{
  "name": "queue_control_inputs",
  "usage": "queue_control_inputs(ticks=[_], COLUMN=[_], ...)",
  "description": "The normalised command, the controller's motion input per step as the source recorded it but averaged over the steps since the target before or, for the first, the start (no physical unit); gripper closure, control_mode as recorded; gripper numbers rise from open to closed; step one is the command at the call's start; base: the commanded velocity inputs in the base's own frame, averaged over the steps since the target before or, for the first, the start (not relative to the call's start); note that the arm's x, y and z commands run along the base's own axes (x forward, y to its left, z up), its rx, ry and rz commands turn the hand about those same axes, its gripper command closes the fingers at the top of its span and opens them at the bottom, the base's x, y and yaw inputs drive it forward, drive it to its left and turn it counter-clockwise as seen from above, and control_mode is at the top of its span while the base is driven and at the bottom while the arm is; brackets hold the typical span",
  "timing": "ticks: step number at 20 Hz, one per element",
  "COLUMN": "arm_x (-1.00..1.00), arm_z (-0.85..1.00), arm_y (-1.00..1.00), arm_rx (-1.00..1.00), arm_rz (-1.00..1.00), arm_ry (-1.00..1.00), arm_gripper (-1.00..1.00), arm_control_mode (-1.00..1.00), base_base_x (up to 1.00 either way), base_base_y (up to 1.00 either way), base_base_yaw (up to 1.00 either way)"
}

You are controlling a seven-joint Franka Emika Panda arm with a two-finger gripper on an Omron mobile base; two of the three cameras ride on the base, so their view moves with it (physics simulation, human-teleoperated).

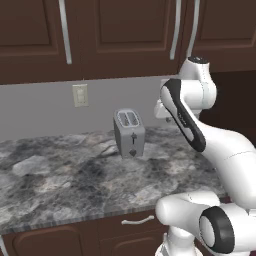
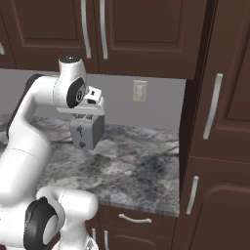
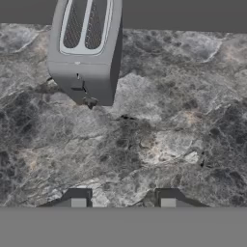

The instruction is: Open the cabinet directly in front. Then move the liquor and the cup to the dining counter with the candle on it.

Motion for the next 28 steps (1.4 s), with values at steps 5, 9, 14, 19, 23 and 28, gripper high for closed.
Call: queue_control_inputs(ticks=[5,9,14,19,23,28], arm_x=[-0.21,-0.66,-0.76,-0.54,-0.45,-0.36], arm_z=[0.00,0.13,0.35,0.45,0.49,0.34], arm_y=[0.00,-0.03,-0.03,0.00,0.00,0.00], arm_rx=[0.00,0.04,0.05,0.01,0.00,0.00], arm_rz=[0.00,0.00,0.00,0.00,0.00,0.00], arm_ry=[-0.12,-0.42,-0.55,-0.47,-0.41,-0.39], arm_gripper=[-1.00,-1.00,-1.00,-1.00,-1.00,-1.00], arm_control_mode=[-1.00,-1.00,-1.00,-1.00,-1.00,-1.00], base_base_x=[0.00,0.00,0.00,0.00,0.00,0.00], base_base_y=[0.00,0.00,0.00,0.00,0.00,0.00], base_base_yaw=[0.00,0.00,0.00,0.00,0.00,0.00])
